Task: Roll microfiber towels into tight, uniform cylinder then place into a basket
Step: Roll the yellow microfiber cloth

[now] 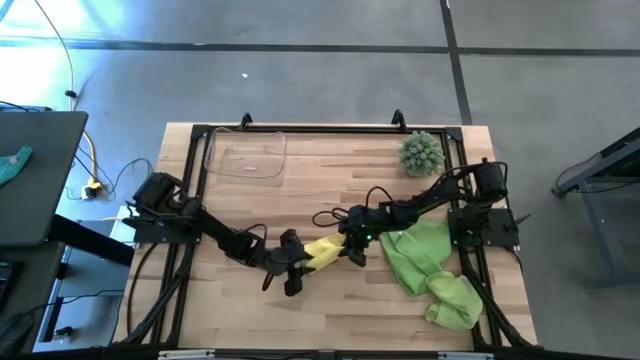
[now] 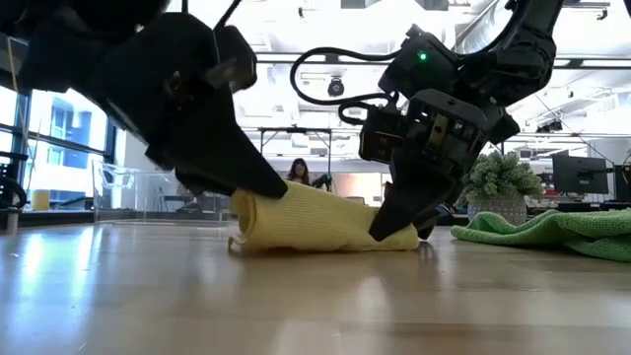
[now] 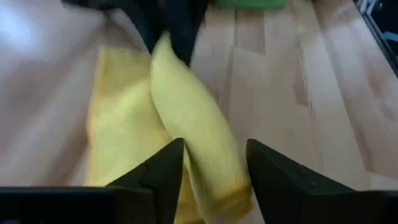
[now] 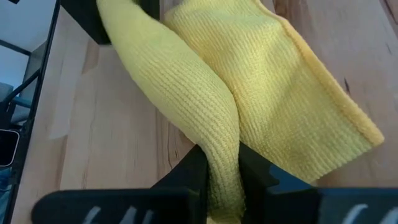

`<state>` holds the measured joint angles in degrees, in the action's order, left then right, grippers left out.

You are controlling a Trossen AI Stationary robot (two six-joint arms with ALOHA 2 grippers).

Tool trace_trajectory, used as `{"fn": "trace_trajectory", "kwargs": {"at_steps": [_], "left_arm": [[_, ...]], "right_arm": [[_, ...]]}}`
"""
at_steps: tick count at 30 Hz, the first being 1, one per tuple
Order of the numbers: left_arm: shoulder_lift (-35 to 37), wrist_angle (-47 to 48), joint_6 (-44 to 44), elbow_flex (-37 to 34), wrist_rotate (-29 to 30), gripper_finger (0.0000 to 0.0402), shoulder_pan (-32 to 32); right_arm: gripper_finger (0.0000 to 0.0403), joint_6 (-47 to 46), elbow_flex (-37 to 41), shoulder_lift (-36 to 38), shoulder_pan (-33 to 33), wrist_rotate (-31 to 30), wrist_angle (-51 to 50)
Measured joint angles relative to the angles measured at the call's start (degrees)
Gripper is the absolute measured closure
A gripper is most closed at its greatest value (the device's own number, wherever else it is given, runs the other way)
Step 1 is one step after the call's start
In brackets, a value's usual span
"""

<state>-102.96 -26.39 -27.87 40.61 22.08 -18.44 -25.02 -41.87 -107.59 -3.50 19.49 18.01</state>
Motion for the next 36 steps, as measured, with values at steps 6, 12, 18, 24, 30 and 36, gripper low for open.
{"fn": "trace_trajectory", "kwargs": {"at_steps": [6, 12, 18, 24, 30, 36], "left_arm": [[2.09, -0.24, 2.52, 1.67, 0.42, 0.0218, -0.08], [0.91, -0.82, 0.11, 3.59, -1.31, 0.0224, -1.08], [-0.55, 1.80, -0.78, 3.37, 2.14, 0.0234, -2.51], [-1.80, 2.62, -0.86, 3.38, 2.60, 0.0241, -2.80], [-4.50, 2.87, -4.04, 3.40, 3.26, 0.0241, -2.60], [-7.05, 2.81, -9.83, 3.52, 4.89, 0.0241, -2.54]], "right_arm": [[0.0363, 0.00, -0.02, 0.00, -0.06, 0.00, -0.30], [0.0363, 0.00, -0.02, 0.00, -0.06, 0.01, -0.21], [0.0363, 0.00, -0.02, 0.00, -0.06, 0.02, -0.21], [0.0363, 0.00, -0.02, 0.00, -0.08, 0.02, -0.19], [0.0363, 0.00, -0.02, 0.00, -0.08, 0.04, -0.17], [0.0363, 1.19, -0.04, 0.00, -0.08, 0.64, 0.00]]}}
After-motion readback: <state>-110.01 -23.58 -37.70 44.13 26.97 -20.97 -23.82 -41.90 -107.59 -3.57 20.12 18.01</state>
